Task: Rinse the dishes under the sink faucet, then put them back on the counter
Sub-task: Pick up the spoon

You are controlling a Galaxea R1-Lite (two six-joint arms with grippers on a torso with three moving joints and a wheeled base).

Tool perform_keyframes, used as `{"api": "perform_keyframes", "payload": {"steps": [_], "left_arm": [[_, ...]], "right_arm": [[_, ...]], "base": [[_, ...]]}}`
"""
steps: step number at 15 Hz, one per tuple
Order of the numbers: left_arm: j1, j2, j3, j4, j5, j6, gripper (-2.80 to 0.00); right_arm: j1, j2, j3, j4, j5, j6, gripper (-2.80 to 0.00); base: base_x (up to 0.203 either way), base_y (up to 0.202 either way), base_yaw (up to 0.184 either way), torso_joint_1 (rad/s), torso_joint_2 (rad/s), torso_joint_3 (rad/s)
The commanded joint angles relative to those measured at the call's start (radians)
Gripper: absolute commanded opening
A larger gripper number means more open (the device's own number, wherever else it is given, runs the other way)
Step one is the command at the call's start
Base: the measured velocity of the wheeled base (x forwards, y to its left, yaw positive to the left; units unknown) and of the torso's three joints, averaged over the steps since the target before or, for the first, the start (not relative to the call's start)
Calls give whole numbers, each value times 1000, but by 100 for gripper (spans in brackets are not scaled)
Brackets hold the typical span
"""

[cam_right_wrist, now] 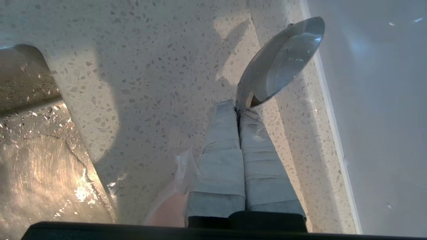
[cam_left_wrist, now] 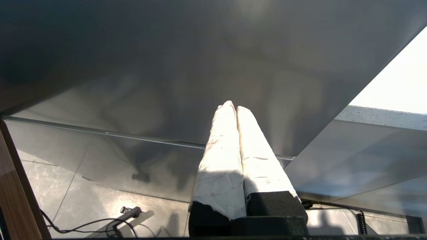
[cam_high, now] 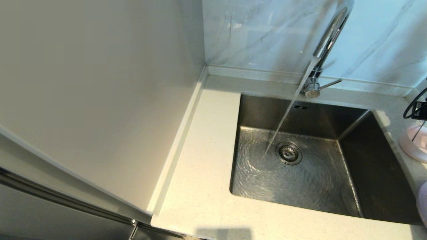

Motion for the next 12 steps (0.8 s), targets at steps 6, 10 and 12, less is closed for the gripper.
{"api": "perform_keyframes", "payload": {"steps": [6, 10, 12], "left_arm": [[0, 0, 0, 0, 0, 0, -280], [0, 0, 0, 0, 0, 0, -280], [0, 0, 0, 0, 0, 0, -280]], "right_arm": [[8, -51, 0, -4, -1, -12, -280], [32, -114, 0, -4, 0, -23, -280], [49, -162, 1, 0, 15, -23, -280]], "base": [[0, 0, 0, 0, 0, 0], [0, 0, 0, 0, 0, 0], [0, 0, 0, 0, 0, 0]]}}
